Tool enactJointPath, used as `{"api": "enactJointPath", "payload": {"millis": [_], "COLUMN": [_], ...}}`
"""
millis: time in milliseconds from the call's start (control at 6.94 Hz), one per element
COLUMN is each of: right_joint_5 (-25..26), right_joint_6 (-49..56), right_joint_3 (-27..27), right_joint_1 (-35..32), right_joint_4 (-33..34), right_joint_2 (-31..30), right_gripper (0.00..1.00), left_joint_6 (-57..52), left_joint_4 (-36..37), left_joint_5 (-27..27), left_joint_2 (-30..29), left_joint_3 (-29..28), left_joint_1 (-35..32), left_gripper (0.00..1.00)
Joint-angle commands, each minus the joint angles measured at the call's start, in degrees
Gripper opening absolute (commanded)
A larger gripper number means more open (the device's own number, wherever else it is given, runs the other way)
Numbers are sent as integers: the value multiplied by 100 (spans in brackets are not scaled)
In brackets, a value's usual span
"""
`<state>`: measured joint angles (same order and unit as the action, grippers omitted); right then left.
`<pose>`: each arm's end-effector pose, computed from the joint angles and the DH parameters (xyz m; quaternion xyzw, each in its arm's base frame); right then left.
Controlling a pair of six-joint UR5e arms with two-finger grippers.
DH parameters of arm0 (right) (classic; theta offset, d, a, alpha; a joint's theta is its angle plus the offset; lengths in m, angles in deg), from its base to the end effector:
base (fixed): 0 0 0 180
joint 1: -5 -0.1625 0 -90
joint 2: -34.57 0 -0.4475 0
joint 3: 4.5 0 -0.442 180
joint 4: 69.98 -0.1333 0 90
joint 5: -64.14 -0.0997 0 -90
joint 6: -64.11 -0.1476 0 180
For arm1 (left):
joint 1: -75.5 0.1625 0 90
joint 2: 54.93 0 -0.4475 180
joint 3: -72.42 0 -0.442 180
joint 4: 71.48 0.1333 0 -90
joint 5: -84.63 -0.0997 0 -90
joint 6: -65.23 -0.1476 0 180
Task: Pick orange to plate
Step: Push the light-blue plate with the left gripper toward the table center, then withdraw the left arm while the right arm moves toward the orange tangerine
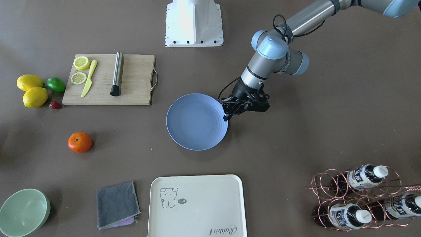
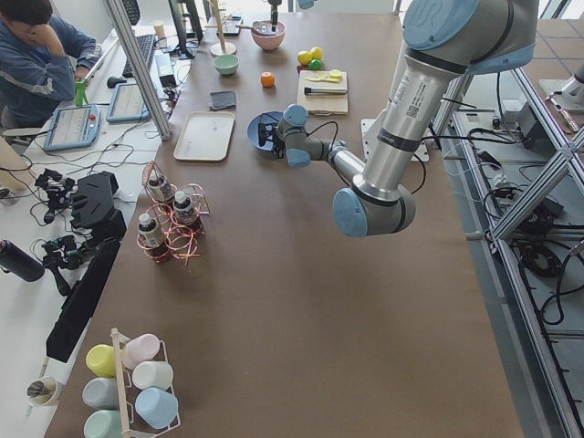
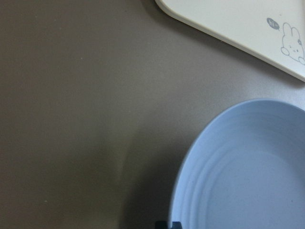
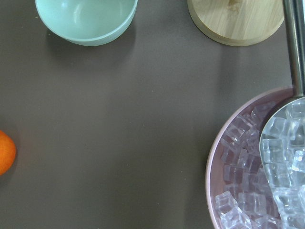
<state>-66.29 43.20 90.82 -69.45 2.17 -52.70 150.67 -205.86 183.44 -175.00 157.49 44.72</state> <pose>-0.1240 -0.5859 0.6051 0.0944 -0.3856 -0.0346 0.9172 0.6271 -0.5024 0.3196 0.1124 0.5608 -0.1431 0.8077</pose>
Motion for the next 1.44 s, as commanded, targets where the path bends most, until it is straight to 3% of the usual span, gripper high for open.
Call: {"api": "enactJointPath", "payload": {"millis": [0,144,288,432,720,864,1008,1153,1297], "right_joint_5": [-9,0,0,17,349,534,693,720,721], "right_joint_6": [-52,-140,-376,-604,-1455,-1877,-2081,-2092,-2101], "right_joint_3": [4,56,66,57,118,127,145,127,92], "right_joint_1": [62,114,193,359,990,1246,1423,1529,1608], "right_joint_4": [-8,-8,-8,-8,-8,-8,-8,1,1], "right_joint_2": [0,0,131,280,640,816,904,966,1010], "right_gripper": [100,100,100,100,100,100,100,100,100], "left_joint_6": [-796,-854,-985,-1534,-3557,-4727,-6392,-8349,-10048], "left_joint_4": [88,131,349,412,491,1119,2038,3536,5108], "left_joint_5": [-107,110,1279,2099,2867,3464,3670,3663,3620], "left_joint_2": [36,62,515,1146,2439,2610,2690,2621,2037], "left_joint_3": [35,262,760,1295,1451,1442,1415,1415,1337], "left_joint_1": [2,-207,-844,-1564,-2725,-3637,-4507,-5447,-6170], "left_gripper": [98,98,99,99,100,100,99,99,100]}}
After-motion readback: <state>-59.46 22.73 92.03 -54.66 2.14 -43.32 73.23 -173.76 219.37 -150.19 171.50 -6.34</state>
